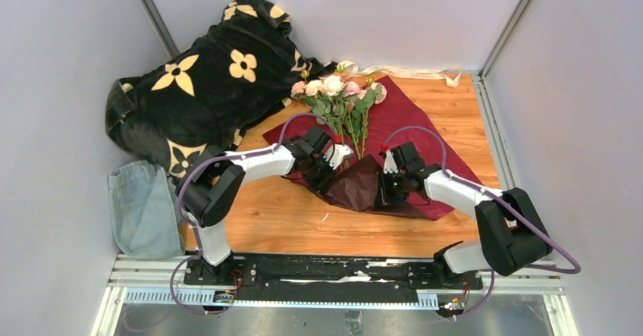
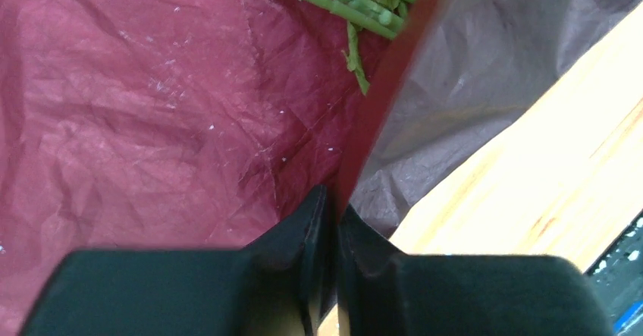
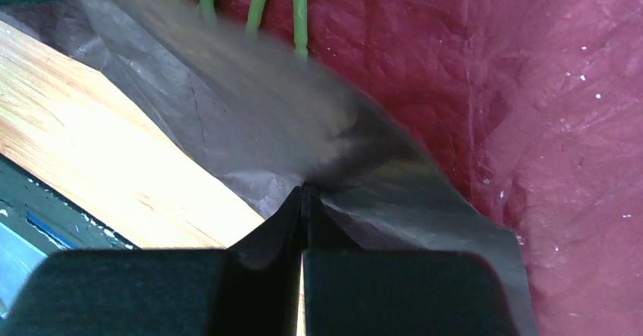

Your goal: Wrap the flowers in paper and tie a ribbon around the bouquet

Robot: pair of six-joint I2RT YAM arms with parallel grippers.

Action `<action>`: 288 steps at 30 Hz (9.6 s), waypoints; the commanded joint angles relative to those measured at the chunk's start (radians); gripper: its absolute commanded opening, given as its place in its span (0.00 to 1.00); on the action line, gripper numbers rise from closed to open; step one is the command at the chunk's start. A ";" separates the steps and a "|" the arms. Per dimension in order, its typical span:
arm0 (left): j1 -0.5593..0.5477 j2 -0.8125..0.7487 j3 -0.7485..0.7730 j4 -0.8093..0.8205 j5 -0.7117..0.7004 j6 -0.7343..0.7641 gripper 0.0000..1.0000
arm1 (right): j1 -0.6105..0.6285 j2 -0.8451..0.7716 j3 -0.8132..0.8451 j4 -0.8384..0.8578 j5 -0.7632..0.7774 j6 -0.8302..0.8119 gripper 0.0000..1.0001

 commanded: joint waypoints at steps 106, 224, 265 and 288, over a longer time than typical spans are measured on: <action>-0.178 -0.159 0.118 -0.154 -0.079 0.181 0.35 | -0.073 0.344 0.212 0.222 -0.202 -0.042 0.03; -0.089 0.062 -0.014 0.141 -0.228 -0.285 0.32 | -0.230 -0.371 -0.248 -0.249 0.352 0.905 0.52; -0.089 -0.039 0.236 -0.099 -0.121 -0.057 0.36 | 0.183 -0.055 0.224 -0.527 0.882 0.473 0.00; -0.114 0.429 0.527 0.010 -0.026 -0.176 0.38 | 0.408 0.007 0.335 -0.530 1.101 0.280 0.00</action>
